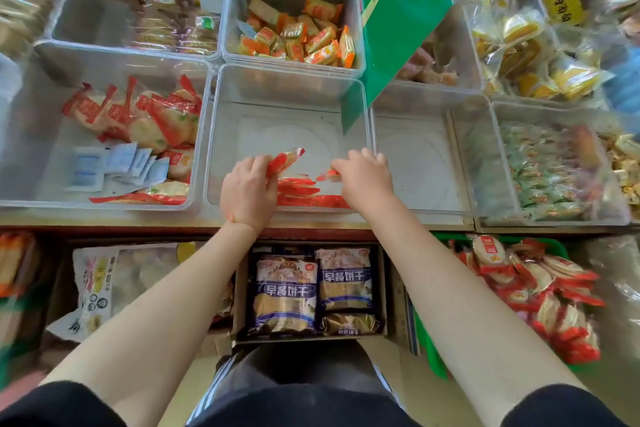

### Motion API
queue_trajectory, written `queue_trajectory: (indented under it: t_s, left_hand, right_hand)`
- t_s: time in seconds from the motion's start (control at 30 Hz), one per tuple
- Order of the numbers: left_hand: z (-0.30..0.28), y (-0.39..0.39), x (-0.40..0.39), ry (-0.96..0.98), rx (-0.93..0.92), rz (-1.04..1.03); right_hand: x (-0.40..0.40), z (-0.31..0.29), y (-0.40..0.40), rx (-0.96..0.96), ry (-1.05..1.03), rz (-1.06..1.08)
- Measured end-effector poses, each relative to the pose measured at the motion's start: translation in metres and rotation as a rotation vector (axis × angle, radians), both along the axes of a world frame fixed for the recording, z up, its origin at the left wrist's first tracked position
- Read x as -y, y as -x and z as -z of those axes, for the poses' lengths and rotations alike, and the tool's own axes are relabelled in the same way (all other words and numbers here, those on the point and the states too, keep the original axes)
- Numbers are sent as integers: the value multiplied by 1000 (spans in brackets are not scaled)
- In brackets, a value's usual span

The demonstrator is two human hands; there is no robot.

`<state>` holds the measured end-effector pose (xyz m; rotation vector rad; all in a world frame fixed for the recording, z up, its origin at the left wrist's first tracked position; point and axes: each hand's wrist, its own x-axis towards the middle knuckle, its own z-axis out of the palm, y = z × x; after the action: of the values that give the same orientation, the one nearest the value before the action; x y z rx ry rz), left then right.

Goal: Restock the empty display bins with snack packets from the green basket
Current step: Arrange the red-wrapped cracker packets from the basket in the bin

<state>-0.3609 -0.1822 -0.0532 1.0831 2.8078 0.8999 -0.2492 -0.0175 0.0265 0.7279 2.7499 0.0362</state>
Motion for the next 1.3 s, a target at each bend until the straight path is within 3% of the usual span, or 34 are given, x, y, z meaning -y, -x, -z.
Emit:
queue_trajectory:
  t_s: [0.17, 0.37, 0.43, 0.57, 0.77, 0.93, 1.07, 1.17, 1.3]
  left_hand:
    - [0, -3, -4, 32, -84, -4]
    - [-1, -4, -4, 40, -90, 5]
    - [-1, -3, -4, 51, -92, 11]
    - [2, -3, -5, 71, -111, 11]
    - [3, -2, -5, 108, -66, 12]
    - [-3, -2, -7, 139, 43, -47]
    - [-4, 4, -11, 333, 49, 0]
    - [-4, 13, -29, 492, 7, 172]
    - [3, 19, -56, 703, 112, 335]
  right_hand:
    - [0, 16, 22, 272, -58, -66]
    - [-7, 28, 29, 478, 220, 0]
    - [-12, 21, 33, 341, 251, 27]
    - [-6, 10, 40, -163, 335, -44]
    - [24, 21, 50, -334, 393, -170]
    - [-13, 17, 40, -420, 346, 40]
    - [-32, 24, 29, -240, 227, 54]
    - [-28, 37, 28, -37, 96, -69]
    - [-21, 49, 26, 181, 78, -34]
